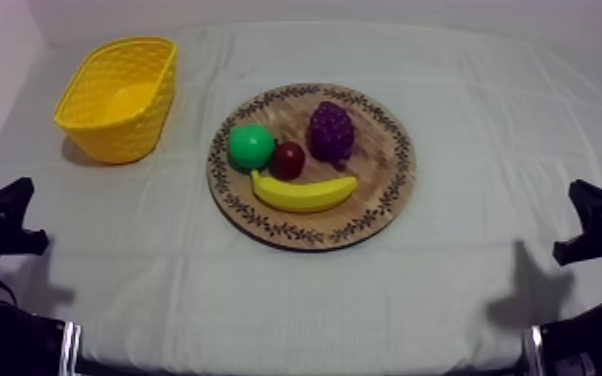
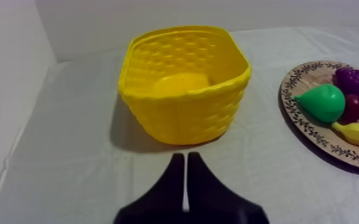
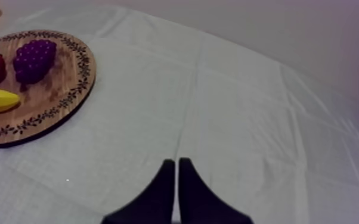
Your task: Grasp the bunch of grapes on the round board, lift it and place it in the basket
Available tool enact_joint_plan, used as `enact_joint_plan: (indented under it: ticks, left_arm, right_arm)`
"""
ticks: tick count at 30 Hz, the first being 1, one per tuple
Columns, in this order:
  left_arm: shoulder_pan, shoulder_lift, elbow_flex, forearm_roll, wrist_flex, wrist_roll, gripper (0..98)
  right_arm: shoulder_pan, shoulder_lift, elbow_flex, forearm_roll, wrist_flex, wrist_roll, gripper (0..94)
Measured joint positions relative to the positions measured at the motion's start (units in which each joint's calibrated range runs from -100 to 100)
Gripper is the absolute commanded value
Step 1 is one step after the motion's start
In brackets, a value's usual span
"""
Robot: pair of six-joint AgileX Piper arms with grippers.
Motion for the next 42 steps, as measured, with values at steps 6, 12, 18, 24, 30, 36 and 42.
enact_joint_plan:
  ticks: [6, 12, 18, 24, 30, 36, 42]
  left_arm:
    - [-1.0, 0.0, 1.6, -0.17, -4.7, 2.5, 0.0]
    - [-1.0, 0.0, 1.6, -0.17, -4.9, 3.5, 0.0]
    - [-1.0, 0.0, 1.5, -0.12, -4.6, 2.8, 0.0]
    - [-0.7, 1.9, 1.1, 0.0, -5.5, 2.5, 0.0]
    - [0.3, 7.2, -2.7, 0.05, -7.6, 2.4, 0.0]
    - [1.1, 13.2, -9.3, 0.1, -8.3, 2.6, 0.0]
    - [1.9, 19.2, -17.4, 0.1, -8.4, 2.6, 0.0]
  right_arm:
    - [1.5, 0.0, 0.1, 0.0, 0.1, 0.0, 0.5]
    - [1.5, 0.0, 0.1, -0.1, 0.1, 0.0, 0.5]
    - [1.5, 0.0, 0.1, -0.1, 0.1, 0.0, 0.5]
    - [1.5, 0.0, 0.1, -0.1, 0.1, 0.1, 0.5]
    - [1.5, 0.0, 0.1, -0.1, 0.1, 0.1, 0.5]
    - [1.5, 0.0, 0.1, -0.1, 0.1, 0.1, 0.5]
    - [1.5, 0.0, 0.1, -0.1, 0.1, 0.1, 0.5]
